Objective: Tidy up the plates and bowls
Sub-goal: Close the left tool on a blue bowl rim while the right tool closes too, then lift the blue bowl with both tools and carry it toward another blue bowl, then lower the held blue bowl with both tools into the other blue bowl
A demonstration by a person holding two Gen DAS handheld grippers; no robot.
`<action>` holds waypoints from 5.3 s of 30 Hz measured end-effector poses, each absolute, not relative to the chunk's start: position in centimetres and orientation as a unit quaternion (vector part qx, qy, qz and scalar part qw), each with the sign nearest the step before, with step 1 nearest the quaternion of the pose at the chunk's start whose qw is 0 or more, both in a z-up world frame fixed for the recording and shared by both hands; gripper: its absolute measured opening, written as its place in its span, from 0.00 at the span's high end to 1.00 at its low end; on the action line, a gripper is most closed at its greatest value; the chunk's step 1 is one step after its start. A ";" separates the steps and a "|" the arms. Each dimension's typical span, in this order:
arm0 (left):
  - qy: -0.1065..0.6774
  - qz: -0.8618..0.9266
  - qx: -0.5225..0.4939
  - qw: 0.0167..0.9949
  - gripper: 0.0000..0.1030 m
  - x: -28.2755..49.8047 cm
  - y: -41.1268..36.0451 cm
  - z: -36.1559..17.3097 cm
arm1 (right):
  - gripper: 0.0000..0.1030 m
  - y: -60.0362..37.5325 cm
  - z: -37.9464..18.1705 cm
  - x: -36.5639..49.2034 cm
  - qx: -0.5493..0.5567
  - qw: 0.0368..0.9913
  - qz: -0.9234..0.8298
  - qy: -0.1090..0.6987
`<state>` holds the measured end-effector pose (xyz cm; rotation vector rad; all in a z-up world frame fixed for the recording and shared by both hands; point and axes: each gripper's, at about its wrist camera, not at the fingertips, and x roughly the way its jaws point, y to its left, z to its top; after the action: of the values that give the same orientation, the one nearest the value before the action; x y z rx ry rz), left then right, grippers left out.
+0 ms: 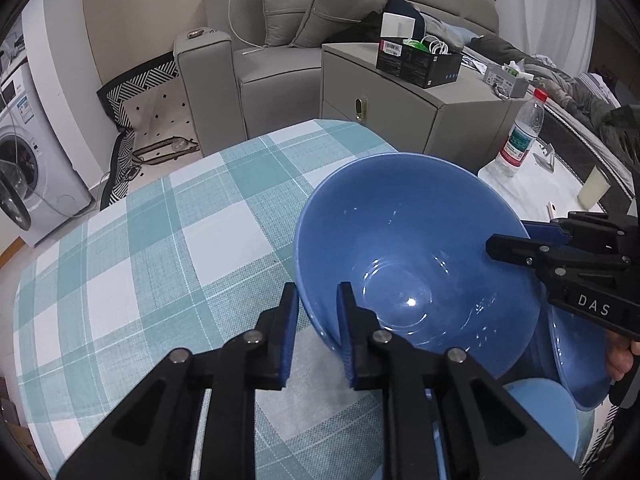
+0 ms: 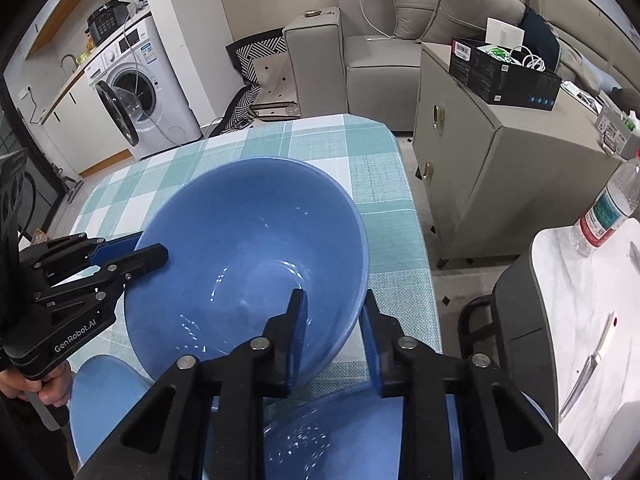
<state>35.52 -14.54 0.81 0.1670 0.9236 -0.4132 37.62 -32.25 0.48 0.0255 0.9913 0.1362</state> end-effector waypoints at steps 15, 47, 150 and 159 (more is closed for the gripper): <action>0.419 -0.194 0.070 0.884 0.83 35.2 -14.3 1.9 | 0.79 -31.9 1.5 36.9 0.004 0.891 0.054 0.450; 0.358 -0.184 0.038 0.915 0.83 29.8 -12.8 7.9 | 0.79 -30.4 9.5 28.9 0.009 0.935 0.057 0.350; 0.370 -0.152 0.038 0.916 0.82 19.2 -10.2 5.0 | 0.79 -27.3 3.9 18.1 0.042 0.918 0.106 0.379; 0.377 -0.152 0.041 0.913 0.82 19.2 -10.4 4.4 | 0.79 -27.3 3.7 18.2 0.037 0.915 0.104 0.387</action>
<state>19.15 -10.39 4.44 0.0852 0.7758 -0.3139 18.17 -27.27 3.71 0.0757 0.7972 0.2142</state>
